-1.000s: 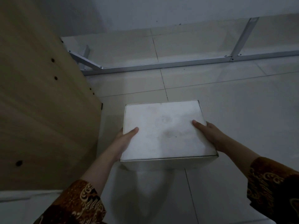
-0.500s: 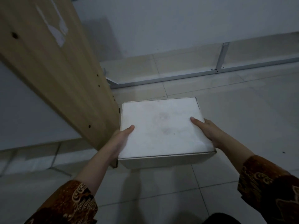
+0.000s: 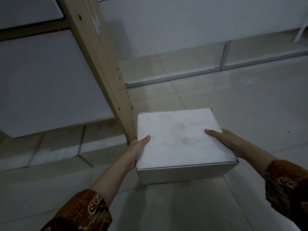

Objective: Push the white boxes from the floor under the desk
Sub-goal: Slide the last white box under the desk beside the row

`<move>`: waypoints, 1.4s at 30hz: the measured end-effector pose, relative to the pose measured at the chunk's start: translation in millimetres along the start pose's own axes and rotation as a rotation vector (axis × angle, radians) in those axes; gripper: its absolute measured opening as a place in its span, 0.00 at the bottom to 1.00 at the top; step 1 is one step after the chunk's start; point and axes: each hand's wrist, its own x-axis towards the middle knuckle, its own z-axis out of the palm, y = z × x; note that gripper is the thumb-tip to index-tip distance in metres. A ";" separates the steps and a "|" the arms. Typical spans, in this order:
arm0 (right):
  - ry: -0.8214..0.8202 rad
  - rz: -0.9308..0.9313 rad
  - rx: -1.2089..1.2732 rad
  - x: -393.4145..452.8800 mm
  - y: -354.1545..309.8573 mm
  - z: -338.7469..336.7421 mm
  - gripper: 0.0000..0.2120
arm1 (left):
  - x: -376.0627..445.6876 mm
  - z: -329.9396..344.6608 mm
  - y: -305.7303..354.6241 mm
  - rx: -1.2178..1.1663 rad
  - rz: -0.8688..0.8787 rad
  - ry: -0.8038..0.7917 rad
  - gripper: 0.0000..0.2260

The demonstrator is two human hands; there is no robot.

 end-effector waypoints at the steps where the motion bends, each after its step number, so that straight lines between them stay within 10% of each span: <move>1: 0.016 -0.007 -0.001 -9.5 3.6 7.4 0.26 | -5.5 -7.7 -4.1 -0.004 0.003 -0.027 0.18; 17: 0.159 -0.084 0.036 -150.0 13.0 211.4 0.18 | -81.2 -207.3 -56.2 -0.010 -0.012 -0.212 0.15; 42: -0.165 -0.113 0.110 -120.6 -41.8 646.5 0.22 | -141.4 -632.7 -92.9 0.011 0.106 0.261 0.16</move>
